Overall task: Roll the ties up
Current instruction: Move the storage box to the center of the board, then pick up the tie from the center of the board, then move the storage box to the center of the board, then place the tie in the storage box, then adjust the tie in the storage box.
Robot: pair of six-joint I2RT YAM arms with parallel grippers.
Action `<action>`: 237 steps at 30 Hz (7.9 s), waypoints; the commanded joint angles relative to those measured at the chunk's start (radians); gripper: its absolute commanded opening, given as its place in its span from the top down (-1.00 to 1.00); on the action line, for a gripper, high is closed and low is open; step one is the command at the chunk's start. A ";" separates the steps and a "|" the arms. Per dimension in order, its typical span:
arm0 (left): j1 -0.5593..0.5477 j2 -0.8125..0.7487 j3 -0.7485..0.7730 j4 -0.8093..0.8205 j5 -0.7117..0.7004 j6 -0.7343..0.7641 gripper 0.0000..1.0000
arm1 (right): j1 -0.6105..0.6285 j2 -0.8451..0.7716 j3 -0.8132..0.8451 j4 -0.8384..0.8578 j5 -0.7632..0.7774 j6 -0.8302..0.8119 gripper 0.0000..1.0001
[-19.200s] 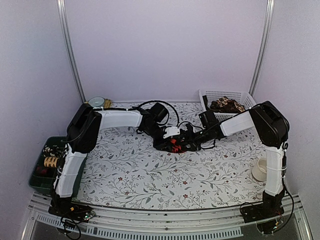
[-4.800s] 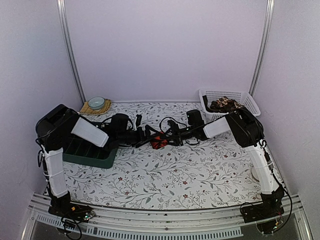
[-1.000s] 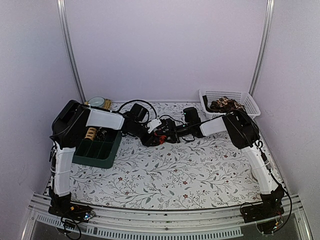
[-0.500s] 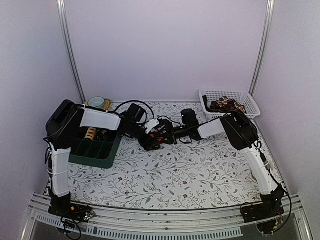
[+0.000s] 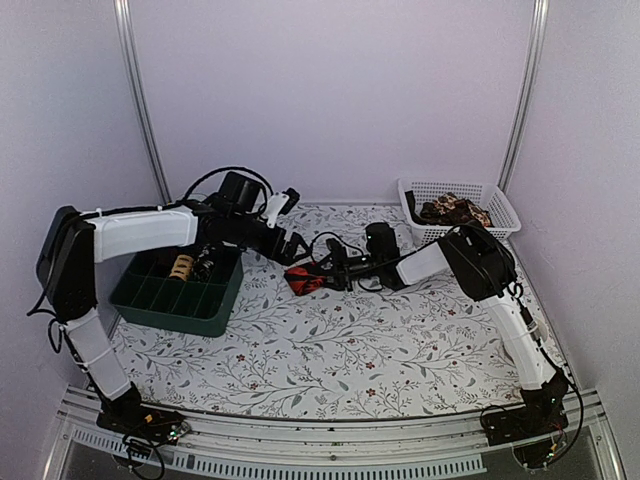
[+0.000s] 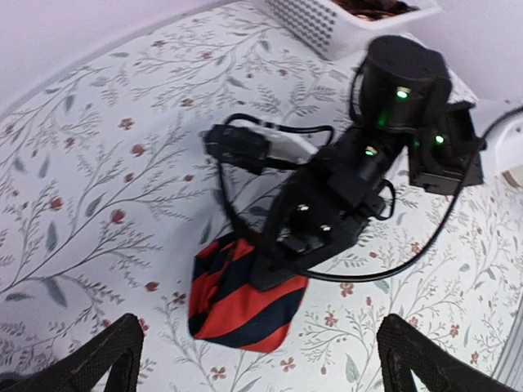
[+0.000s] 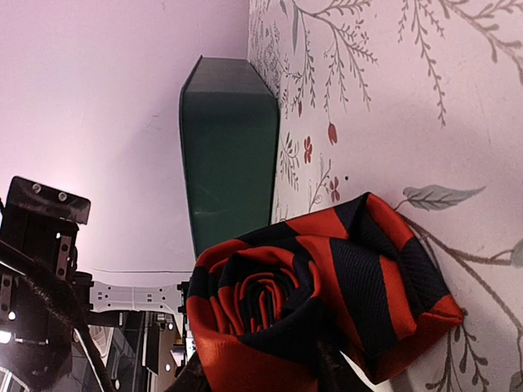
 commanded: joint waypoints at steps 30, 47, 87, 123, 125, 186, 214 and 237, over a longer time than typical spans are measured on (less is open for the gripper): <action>0.120 -0.090 -0.292 -0.015 -0.046 -0.337 -1.00 | -0.140 -0.344 -0.352 -0.068 0.090 -0.053 0.37; -0.139 0.265 0.054 0.158 -0.044 -0.571 -1.00 | -0.198 -0.464 -0.539 0.186 0.074 0.096 0.37; 0.362 -0.247 -0.157 -0.058 -0.340 -0.352 -1.00 | -0.090 -0.574 -0.445 -0.132 0.353 -0.053 0.35; 0.432 -0.216 -0.541 0.283 -0.069 -0.478 -0.03 | 0.057 -0.440 -0.124 -0.774 0.678 -0.251 0.35; 0.400 -0.246 -0.565 0.293 -0.080 -0.496 -0.02 | 0.065 -0.436 -0.115 -0.802 0.698 -0.259 0.35; -0.155 -0.407 -0.746 0.445 -0.488 -0.791 0.04 | 0.164 -0.267 0.336 -1.497 1.103 -0.573 -0.09; -0.154 -0.429 -0.761 0.411 -0.531 -0.778 -0.05 | 0.235 -0.290 0.377 -1.504 1.262 -0.881 0.11; -0.152 -0.435 -0.781 0.377 -0.558 -0.784 -0.08 | 0.142 -0.366 0.169 -1.342 1.180 -0.889 0.35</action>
